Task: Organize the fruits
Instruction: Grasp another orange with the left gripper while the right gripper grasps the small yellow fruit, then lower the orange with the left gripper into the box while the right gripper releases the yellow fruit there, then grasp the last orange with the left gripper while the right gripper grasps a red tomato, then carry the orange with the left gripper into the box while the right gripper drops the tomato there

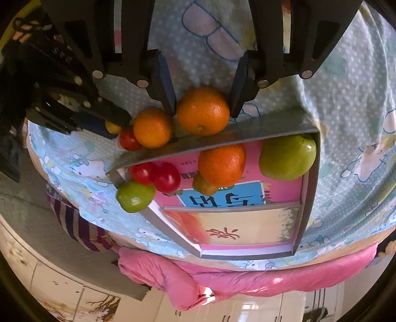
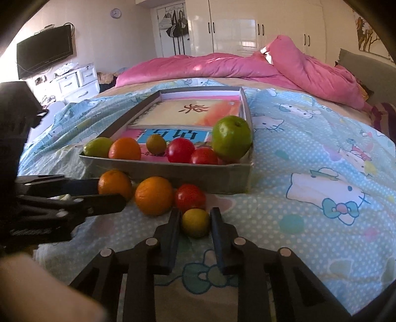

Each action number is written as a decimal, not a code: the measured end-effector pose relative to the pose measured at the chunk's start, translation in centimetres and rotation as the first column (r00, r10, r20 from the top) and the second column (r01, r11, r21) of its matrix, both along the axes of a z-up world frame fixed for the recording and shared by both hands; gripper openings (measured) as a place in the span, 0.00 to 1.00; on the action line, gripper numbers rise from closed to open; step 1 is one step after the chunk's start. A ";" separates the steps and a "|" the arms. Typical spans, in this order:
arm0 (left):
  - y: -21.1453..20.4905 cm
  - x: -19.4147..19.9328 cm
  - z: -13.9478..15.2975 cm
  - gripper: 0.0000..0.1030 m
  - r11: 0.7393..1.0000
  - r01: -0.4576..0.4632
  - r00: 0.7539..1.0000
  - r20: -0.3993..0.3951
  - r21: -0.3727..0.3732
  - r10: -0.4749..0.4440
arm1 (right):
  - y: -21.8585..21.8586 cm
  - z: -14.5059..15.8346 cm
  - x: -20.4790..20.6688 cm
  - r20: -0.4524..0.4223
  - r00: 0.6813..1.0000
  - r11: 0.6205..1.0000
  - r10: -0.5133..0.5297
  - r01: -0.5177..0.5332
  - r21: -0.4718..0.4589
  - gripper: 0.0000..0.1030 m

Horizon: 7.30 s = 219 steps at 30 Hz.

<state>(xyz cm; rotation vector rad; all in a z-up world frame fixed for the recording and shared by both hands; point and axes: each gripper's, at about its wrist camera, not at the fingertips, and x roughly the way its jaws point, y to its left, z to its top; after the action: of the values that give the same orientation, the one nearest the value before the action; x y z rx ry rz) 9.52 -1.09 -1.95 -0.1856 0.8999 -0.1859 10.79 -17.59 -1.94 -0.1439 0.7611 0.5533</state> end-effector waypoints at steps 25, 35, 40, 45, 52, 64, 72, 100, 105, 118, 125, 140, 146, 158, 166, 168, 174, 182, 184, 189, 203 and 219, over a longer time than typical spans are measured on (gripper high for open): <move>-2.4 0.5 5.3 0.40 0.999 0.044 0.986 0.159 0.012 -0.045 | -1.7 4.4 0.7 0.180 0.983 0.987 -0.041 0.011 0.160 0.24; -3.4 2.1 4.0 0.40 0.998 0.037 0.991 0.129 0.046 -0.043 | -2.1 4.0 2.2 0.170 0.983 0.988 -0.073 0.048 0.149 0.24; -3.3 2.3 3.9 0.40 0.998 0.033 0.990 0.134 0.047 -0.039 | -2.0 3.9 2.4 0.174 0.982 0.988 -0.069 0.044 0.147 0.24; -3.0 2.4 3.7 0.40 0.999 0.032 0.989 0.140 0.044 -0.038 | -1.7 4.0 2.6 0.185 0.981 0.990 -0.063 0.038 0.136 0.24; -2.6 2.7 3.5 0.40 0.998 0.031 0.988 0.152 0.046 -0.038 | -1.2 3.8 3.0 0.182 0.982 0.992 -0.049 0.027 0.123 0.24; -2.9 2.9 3.2 0.40 0.996 0.050 0.985 0.162 0.074 -0.061 | -0.4 2.8 3.4 0.165 0.985 0.996 -0.058 0.045 0.080 0.24; -3.0 3.0 3.1 0.40 0.996 0.058 0.985 0.159 0.074 -0.069 | -0.9 2.6 3.9 0.150 0.984 0.993 -0.093 0.082 0.080 0.24; -3.3 3.2 3.2 0.53 0.996 0.072 0.986 0.150 0.052 -0.079 | -2.3 2.9 3.8 0.148 0.980 0.987 -0.134 0.119 0.104 0.48; -2.7 2.9 3.6 0.55 0.998 0.062 0.985 0.158 0.033 -0.066 | -2.5 3.0 3.6 0.152 0.979 0.987 -0.138 0.122 0.108 0.50; 1.1 0.1 5.0 0.65 1.000 0.007 0.977 0.214 -0.005 -0.005 | -2.8 3.5 2.1 0.157 0.981 0.987 -0.113 0.092 0.131 0.60; 1.1 -1.3 4.0 0.65 0.996 0.061 0.987 0.153 -0.060 -0.051 | -2.1 3.0 1.0 0.116 0.991 0.993 -0.070 0.059 0.097 0.62; -1.5 0.1 0.6 0.57 0.988 0.076 0.997 0.012 -0.131 -0.075 | -0.9 0.5 0.2 0.065 0.997 0.997 -0.040 0.044 -0.062 0.62; -2.8 1.5 0.0 0.44 0.985 0.095 0.995 -0.006 -0.143 -0.097 | -0.5 0.1 0.6 0.057 0.998 0.997 -0.025 0.029 -0.077 0.62; -2.4 2.2 -0.3 0.37 0.990 0.093 0.995 -0.033 -0.108 -0.097 | 0.5 -0.4 1.5 0.086 0.996 0.994 0.036 -0.027 -0.103 0.55; 1.0 0.4 -0.1 0.37 0.991 0.033 0.998 -0.042 -0.133 -0.039 | 3.6 -0.8 1.4 0.095 0.987 0.980 0.132 -0.116 -0.164 0.27; 1.6 0.0 0.2 0.37 0.991 0.023 0.999 -0.039 -0.133 -0.029 | 3.7 -0.7 1.3 0.102 0.986 0.980 0.135 -0.117 -0.162 0.26; 2.8 -1.6 2.2 0.37 0.994 0.002 1.000 0.030 -0.105 0.001 | 2.2 1.1 0.7 0.080 0.987 0.990 0.138 -0.139 0.011 0.26; 5.2 -3.0 5.6 0.37 0.996 -0.084 0.981 0.174 -0.005 0.084 | 1.4 4.3 -0.6 0.205 0.972 0.980 0.114 -0.144 0.140 0.26; 5.6 -2.8 6.0 0.37 0.995 -0.096 0.977 0.190 -0.003 0.095 | 1.3 4.9 -0.4 0.232 0.968 0.980 0.092 -0.130 0.153 0.26; 5.7 -2.1 6.1 0.37 0.994 -0.105 0.975 0.199 -0.001 0.103 | 0.9 5.3 0.8 0.241 0.970 0.985 0.035 -0.074 0.157 0.26; 0.4 0.2 4.8 0.37 0.999 0.016 0.983 0.182 0.039 -0.023 | 0.7 4.1 2.7 0.191 0.982 0.991 -0.007 -0.019 0.134 0.26; 1.9 0.9 3.8 0.38 0.997 -0.041 0.987 0.158 0.067 0.030 | 1.5 3.1 2.9 0.174 0.985 0.995 0.010 -0.027 0.095 0.26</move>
<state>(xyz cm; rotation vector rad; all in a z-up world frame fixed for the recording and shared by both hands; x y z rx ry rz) 10.38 0.83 1.89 -0.1203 0.7447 -0.1338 13.69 -16.12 1.16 -0.1074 0.5623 0.5866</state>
